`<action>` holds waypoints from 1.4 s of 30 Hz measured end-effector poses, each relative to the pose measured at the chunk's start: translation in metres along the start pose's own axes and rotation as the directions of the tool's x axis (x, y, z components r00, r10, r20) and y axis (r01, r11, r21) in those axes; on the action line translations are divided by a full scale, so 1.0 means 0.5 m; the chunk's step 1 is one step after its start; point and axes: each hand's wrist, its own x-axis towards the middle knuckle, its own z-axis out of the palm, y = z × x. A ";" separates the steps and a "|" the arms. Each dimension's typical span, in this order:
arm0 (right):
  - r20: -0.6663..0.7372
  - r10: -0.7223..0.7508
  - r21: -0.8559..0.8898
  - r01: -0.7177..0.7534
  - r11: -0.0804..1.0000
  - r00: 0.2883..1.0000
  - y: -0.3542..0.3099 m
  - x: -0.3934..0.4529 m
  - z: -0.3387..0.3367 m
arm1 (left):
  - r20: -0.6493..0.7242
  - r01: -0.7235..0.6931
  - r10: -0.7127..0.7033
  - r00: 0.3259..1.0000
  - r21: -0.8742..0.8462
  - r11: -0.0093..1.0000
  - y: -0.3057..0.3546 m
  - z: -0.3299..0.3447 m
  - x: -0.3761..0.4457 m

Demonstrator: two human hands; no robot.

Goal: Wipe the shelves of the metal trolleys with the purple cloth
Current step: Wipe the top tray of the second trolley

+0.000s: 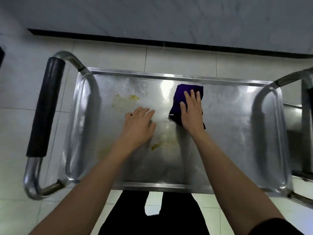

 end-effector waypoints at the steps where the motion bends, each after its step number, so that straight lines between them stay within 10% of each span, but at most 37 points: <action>1: 0.033 0.018 -0.045 -0.016 0.999 0.999 0.000 0.006 0.004 | 0.006 -0.001 0.001 1.000 -0.004 1.000 -0.007 -0.002 0.005; 29: 0.057 0.002 -0.323 0.016 0.946 0.998 -0.158 0.055 0.120 | -0.118 0.325 -0.330 0.937 -0.061 0.944 -0.311 -0.063 -0.017; 42: 0.214 -0.221 -0.325 0.282 0.903 0.952 -0.361 0.054 0.239 | -0.197 0.468 -0.484 0.853 -0.126 0.875 -0.355 -0.035 -0.080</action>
